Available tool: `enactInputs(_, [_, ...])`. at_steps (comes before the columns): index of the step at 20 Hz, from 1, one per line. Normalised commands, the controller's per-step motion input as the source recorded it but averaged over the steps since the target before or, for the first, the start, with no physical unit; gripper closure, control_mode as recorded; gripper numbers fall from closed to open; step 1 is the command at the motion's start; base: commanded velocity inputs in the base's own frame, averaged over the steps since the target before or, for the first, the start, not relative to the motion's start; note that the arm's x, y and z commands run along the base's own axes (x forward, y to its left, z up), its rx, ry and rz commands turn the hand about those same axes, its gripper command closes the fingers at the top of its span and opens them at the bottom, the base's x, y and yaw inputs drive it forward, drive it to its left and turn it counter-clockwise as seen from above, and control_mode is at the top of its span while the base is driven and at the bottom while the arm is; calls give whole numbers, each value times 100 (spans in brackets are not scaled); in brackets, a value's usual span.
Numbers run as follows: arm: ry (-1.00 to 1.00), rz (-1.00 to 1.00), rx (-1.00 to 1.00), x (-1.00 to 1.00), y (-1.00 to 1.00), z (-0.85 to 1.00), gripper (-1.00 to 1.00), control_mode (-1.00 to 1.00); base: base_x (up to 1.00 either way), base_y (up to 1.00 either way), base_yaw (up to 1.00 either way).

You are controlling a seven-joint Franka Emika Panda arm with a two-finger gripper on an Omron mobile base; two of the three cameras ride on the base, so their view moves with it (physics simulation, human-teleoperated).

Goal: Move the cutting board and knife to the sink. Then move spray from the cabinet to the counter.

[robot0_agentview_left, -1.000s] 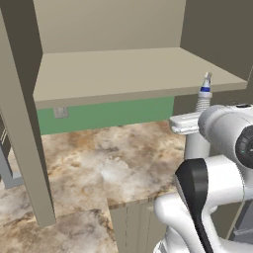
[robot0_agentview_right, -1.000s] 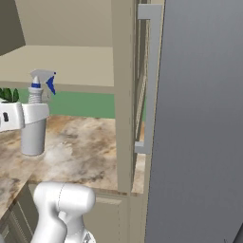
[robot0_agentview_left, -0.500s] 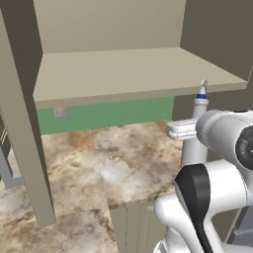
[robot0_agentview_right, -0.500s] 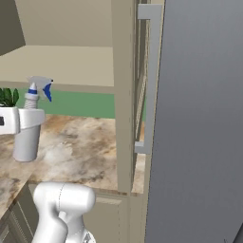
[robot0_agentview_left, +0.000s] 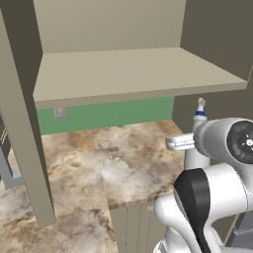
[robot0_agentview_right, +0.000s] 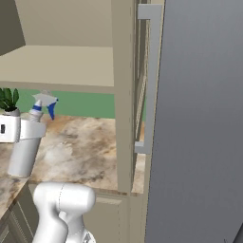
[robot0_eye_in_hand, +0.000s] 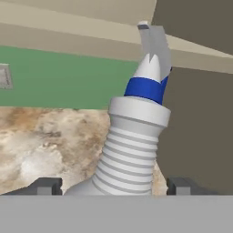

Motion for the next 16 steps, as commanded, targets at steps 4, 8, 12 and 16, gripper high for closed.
enactInputs(4, [-10, 0, 0, -21, -21, -99, 100, -100, 0, 0, 0])
enactInputs(8, [-14, 0, 0, 23, -14, -100, 100, -100, 0, 0, 0])
enactInputs(12, [-31, 0, 0, 24, -2, -100, 100, -100, 0, 0, 0])
enactInputs(16, [-6, 0, 2, 45, 0, -100, 100, -100, 0, 0, 0])
